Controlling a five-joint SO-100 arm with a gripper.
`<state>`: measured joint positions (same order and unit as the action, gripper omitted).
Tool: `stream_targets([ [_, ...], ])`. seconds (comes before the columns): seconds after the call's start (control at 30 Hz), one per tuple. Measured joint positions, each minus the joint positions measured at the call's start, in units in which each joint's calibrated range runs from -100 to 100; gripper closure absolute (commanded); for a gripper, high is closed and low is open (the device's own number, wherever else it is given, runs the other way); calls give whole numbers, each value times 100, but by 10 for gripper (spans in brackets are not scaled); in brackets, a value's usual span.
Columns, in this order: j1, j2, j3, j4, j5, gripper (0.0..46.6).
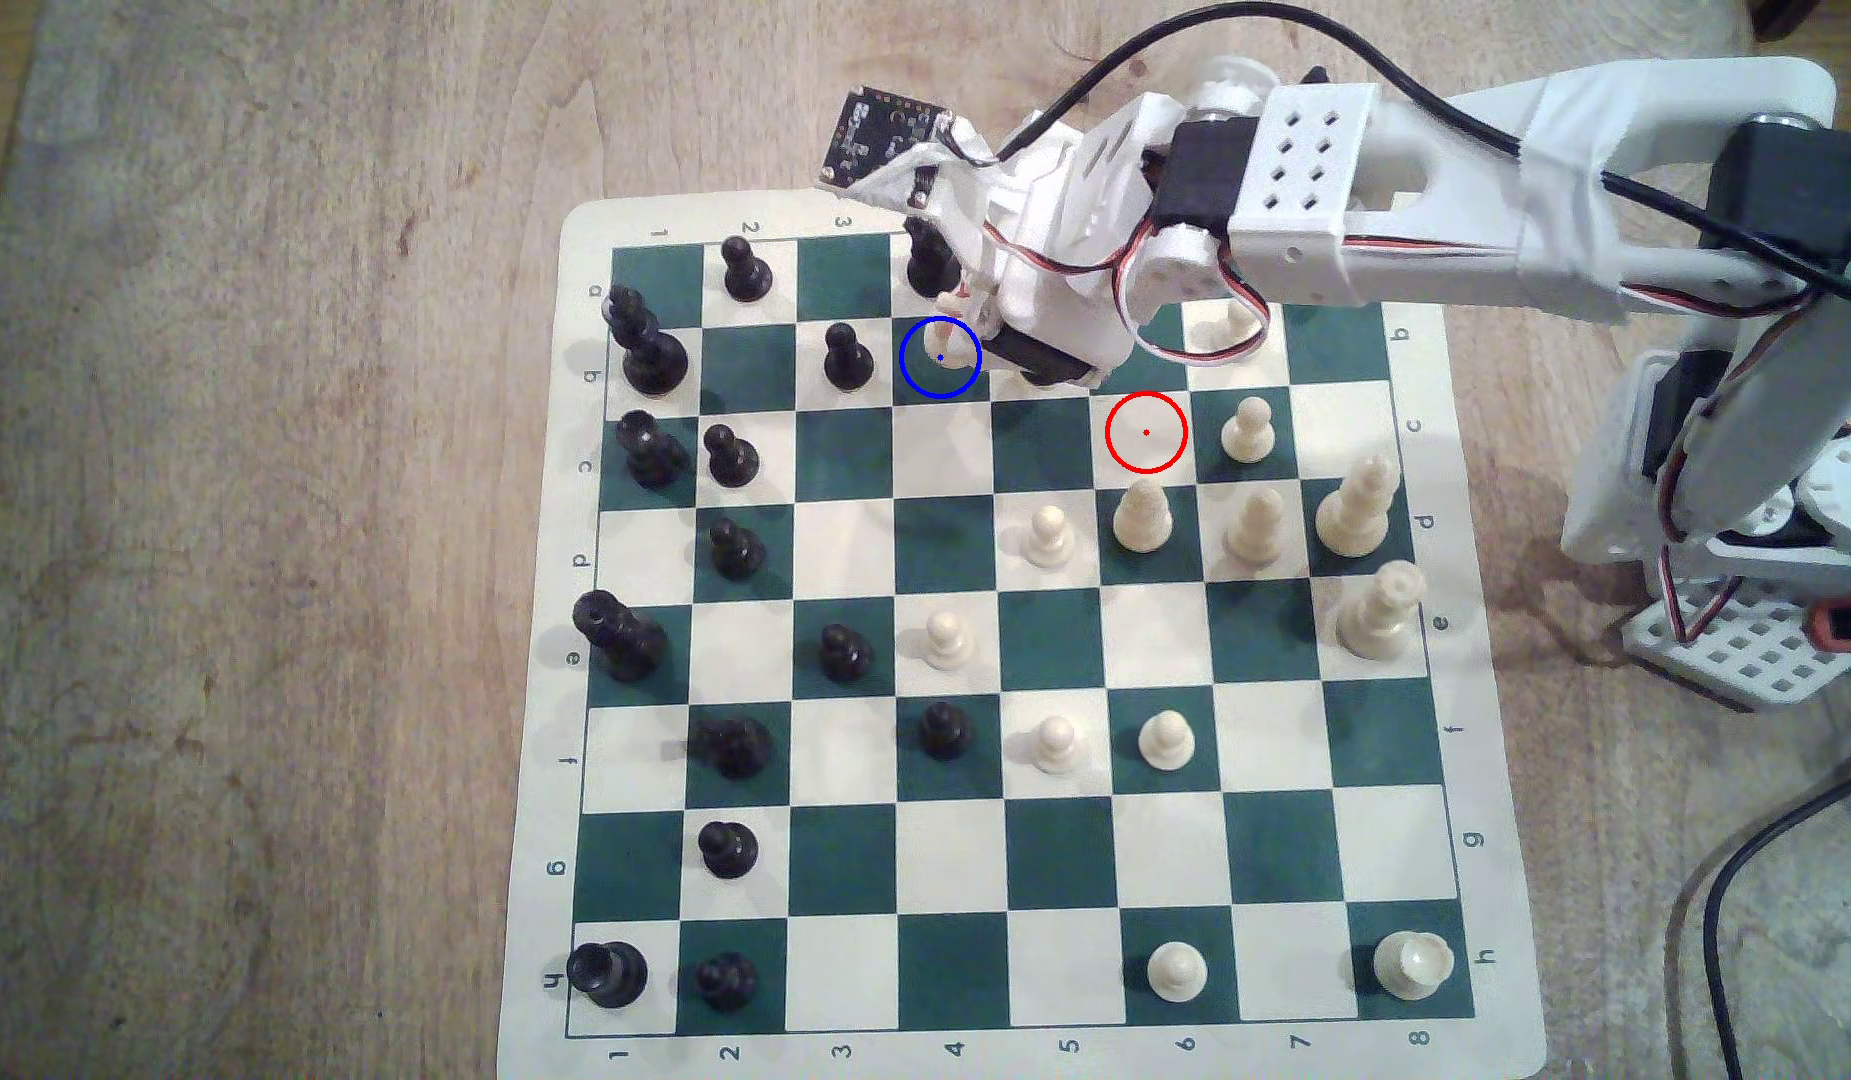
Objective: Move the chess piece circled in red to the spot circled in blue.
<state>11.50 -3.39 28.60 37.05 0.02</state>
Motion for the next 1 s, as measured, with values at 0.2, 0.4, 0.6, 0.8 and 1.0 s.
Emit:
stream_targets([
  [0.2,0,235,0,-223,0,464],
  [0.4,0,419,0,-367,0,464],
  [0.6,0,503,0,-454,0,464],
  [0.8,0,578,0,-454,0,464],
  [1.0,0,603,0,-518,0,464],
])
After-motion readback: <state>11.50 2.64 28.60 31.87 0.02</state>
